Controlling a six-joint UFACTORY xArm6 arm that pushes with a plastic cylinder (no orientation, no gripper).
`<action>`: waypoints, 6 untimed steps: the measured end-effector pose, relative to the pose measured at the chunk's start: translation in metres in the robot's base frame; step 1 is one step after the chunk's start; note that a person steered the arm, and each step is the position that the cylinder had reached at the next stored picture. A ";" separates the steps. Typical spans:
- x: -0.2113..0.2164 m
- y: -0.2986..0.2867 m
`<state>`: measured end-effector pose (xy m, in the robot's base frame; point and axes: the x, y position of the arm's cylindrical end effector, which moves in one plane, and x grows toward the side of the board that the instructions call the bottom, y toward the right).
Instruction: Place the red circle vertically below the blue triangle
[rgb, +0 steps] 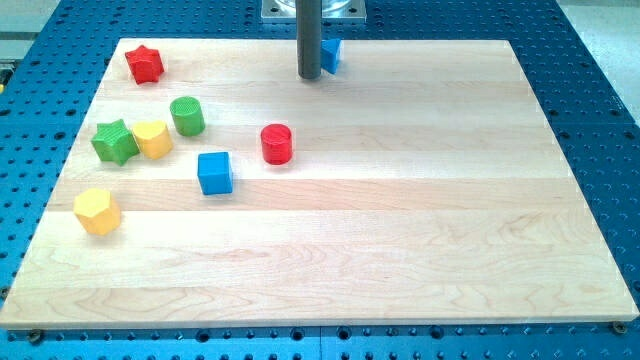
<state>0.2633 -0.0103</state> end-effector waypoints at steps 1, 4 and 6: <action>0.011 -0.003; 0.113 -0.121; 0.119 -0.129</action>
<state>0.3822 -0.1393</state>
